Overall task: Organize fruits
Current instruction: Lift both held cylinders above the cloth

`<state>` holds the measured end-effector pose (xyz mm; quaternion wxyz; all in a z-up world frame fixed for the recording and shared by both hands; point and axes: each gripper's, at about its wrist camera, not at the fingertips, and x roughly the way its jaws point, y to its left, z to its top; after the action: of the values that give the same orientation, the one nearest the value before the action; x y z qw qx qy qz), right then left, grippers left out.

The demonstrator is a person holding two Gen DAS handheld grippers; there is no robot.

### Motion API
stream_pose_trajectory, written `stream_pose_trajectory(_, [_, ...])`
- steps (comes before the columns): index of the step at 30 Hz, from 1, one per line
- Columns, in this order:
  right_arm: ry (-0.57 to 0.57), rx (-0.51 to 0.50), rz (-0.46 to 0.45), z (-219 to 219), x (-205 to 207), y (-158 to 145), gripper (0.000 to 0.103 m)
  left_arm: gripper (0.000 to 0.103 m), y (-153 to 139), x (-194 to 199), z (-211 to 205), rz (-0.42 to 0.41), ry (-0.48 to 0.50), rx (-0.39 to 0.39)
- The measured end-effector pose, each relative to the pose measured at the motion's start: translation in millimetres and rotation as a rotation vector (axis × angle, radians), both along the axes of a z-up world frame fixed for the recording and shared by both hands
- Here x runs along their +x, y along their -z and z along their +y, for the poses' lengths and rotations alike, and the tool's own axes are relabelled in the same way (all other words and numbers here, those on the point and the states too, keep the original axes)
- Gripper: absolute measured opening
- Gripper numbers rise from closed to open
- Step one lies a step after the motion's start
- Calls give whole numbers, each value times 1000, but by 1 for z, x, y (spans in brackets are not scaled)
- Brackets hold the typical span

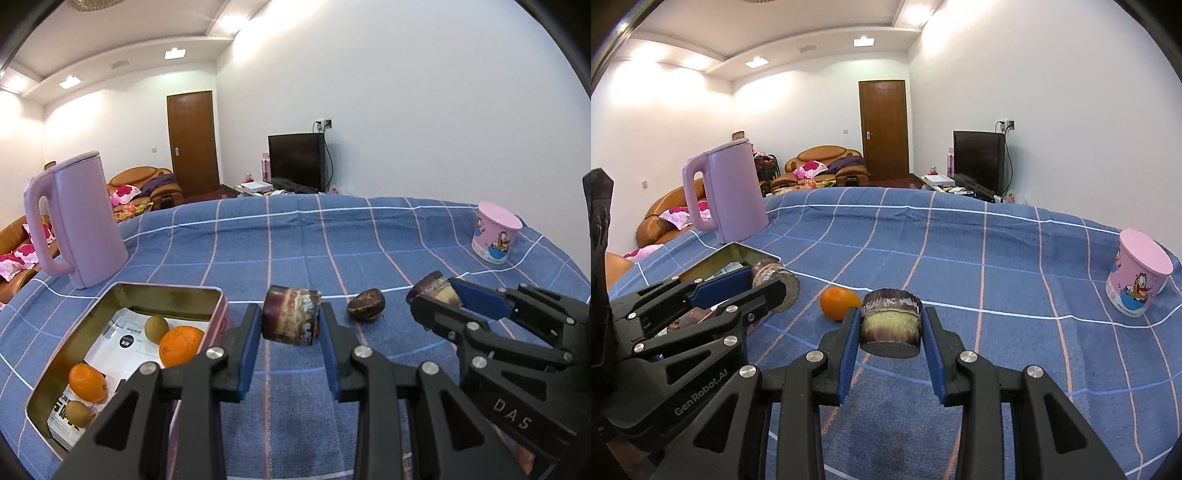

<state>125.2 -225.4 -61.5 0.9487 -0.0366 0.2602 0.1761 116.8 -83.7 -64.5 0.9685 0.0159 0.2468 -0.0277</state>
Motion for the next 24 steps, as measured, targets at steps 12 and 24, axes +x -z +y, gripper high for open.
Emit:
stream_pose_trajectory(12, [5, 15, -55, -3, -9, -5, 35, 33, -4, -8, 1, -40, -11, 10])
stream_pose_trajectory(24, [10, 23, -97, -6, -17, -9, 35, 33, -7, -14, 0, -75, -24, 14])
